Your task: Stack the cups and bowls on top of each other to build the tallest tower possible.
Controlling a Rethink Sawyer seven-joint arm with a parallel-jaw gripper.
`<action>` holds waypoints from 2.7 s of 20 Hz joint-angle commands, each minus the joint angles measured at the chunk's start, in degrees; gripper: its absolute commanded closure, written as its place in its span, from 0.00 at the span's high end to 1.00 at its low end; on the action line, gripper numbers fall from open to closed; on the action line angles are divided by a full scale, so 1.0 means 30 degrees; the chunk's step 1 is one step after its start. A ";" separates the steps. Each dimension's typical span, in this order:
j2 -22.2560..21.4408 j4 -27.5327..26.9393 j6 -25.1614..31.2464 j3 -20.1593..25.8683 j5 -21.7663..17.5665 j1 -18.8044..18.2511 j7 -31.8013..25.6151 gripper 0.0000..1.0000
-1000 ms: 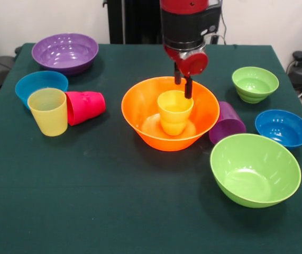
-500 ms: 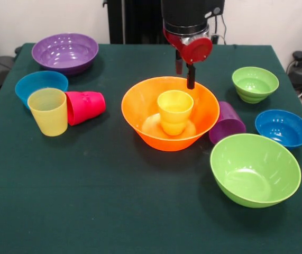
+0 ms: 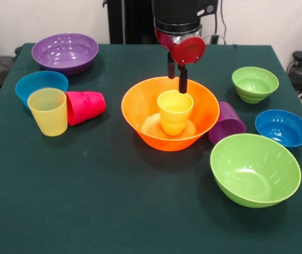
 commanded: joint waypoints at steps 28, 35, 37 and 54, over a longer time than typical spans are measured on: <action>0.2470 -0.5382 0.2726 0.3891 0.2810 -0.0363 0.1890 1.00; 0.2836 -0.6238 0.3239 0.3671 0.2938 0.0053 0.2184 1.00; 0.2835 -0.6086 0.3092 0.3804 0.2981 -0.0115 0.1885 1.00; 0.4463 -0.7486 0.2486 0.4027 0.3214 0.0139 0.1805 1.00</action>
